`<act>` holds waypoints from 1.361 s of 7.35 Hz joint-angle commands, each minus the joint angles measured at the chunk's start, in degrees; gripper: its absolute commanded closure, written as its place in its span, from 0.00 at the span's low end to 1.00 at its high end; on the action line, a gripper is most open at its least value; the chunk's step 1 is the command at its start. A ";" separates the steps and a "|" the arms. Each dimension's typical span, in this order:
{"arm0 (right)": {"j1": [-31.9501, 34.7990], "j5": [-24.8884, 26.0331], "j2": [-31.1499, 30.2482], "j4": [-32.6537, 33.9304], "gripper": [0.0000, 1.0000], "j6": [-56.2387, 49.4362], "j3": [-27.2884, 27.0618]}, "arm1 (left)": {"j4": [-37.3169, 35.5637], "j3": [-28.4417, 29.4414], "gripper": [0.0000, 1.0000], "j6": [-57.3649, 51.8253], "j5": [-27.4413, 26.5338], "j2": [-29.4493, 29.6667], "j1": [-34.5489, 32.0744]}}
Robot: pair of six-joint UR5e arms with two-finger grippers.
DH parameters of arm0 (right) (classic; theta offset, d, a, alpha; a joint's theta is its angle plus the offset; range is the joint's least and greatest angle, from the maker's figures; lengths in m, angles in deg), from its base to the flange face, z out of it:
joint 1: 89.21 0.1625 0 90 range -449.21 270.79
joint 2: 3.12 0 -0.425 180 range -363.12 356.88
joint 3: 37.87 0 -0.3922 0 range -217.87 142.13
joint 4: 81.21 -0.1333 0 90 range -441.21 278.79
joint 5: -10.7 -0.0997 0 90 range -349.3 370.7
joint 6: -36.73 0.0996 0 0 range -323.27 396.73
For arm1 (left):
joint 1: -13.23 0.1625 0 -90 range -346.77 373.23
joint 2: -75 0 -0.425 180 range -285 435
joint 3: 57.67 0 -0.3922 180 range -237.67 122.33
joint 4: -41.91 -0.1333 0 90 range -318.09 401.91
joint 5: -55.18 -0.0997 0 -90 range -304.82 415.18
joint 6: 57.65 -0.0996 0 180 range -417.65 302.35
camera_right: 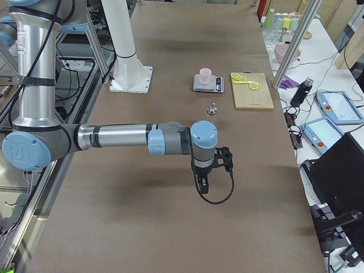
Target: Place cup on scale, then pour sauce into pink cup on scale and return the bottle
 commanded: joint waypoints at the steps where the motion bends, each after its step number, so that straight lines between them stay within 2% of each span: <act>1: -1.19 0.17 -0.12 -0.07 0.00 0.04 -0.22 | -6.46 -3.65 0.02 0.17 -0.28 3.34 0.23; 3: -1.19 -0.09 -0.47 -0.24 0.00 0.04 -0.40 | -7.46 -6.12 0.02 0.17 -0.89 3.97 0.49; 5: -1.28 -0.62 -0.56 -0.16 0.00 0.04 -1.63 | -7.29 -5.95 0.02 -0.27 -0.72 3.62 0.49; 8: -1.19 -0.70 -0.56 -0.15 0.00 0.04 -1.89 | -7.20 -4.02 0.02 -0.62 -0.80 2.65 0.49; 10: -1.28 -0.70 -0.47 -0.15 0.00 0.04 -2.07 | -7.03 -0.43 0.02 -0.53 -1.07 3.44 0.49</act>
